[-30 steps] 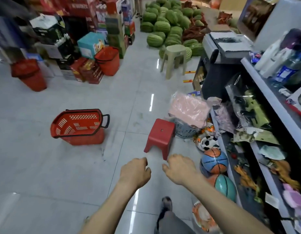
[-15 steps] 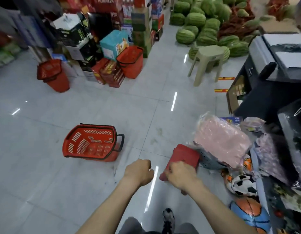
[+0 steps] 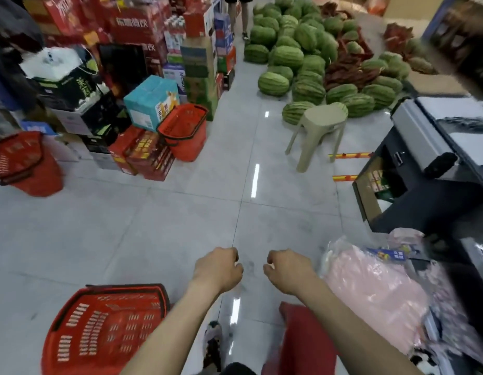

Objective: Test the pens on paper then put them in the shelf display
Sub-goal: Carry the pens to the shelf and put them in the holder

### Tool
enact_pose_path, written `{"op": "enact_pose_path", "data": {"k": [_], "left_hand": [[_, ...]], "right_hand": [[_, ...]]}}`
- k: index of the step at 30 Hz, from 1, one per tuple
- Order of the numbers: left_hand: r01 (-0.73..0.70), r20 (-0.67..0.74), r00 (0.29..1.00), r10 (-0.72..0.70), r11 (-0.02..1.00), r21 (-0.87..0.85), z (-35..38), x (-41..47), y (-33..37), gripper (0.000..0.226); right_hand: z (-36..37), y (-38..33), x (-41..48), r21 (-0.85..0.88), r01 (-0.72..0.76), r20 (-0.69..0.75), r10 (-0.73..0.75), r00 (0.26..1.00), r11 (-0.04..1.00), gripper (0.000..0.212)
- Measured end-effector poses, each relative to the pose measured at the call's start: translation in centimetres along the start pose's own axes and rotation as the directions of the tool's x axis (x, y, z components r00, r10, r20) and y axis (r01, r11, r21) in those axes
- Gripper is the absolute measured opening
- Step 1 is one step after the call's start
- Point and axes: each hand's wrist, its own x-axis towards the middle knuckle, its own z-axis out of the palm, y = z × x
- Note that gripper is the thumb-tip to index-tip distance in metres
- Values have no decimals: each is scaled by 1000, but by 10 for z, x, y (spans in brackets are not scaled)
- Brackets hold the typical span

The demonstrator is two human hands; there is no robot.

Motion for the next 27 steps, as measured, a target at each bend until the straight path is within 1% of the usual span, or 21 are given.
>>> {"op": "enact_pose_path", "data": {"k": [2, 4, 8, 9, 11, 14, 21, 27], "left_hand": [[-35, 4, 999, 35, 999, 22, -36, 44, -4, 39], [-95, 15, 995, 94, 992, 81, -71, 89, 0, 40], [-197, 24, 980, 195, 968, 159, -124, 172, 30, 39], [-240, 32, 971, 238, 955, 173, -138, 203, 48, 39], [-292, 41, 956, 290, 937, 191, -156, 236, 72, 38], [-373, 68, 927, 368, 901, 221, -180, 316, 132, 38], [-475, 131, 880, 457, 831, 290, -227, 456, 273, 34], [-582, 182, 812, 554, 748, 321, -260, 556, 379, 34]], "right_hand": [[-23, -2, 37, 40, -56, -31, 57, 998, 998, 36], [-48, 3, 70, 70, -98, -61, 102, 993, 993, 35], [-89, 31, 121, 114, -210, -108, 222, 969, 971, 35], [-102, 47, 142, 128, -245, -120, 260, 958, 961, 35], [-120, 67, 164, 133, -279, -117, 295, 948, 951, 35], [-153, 124, 221, 176, -350, -129, 374, 918, 920, 35], [-232, 244, 321, 222, -472, -125, 505, 854, 853, 33], [-287, 333, 387, 226, -563, -131, 598, 791, 795, 36]]}}
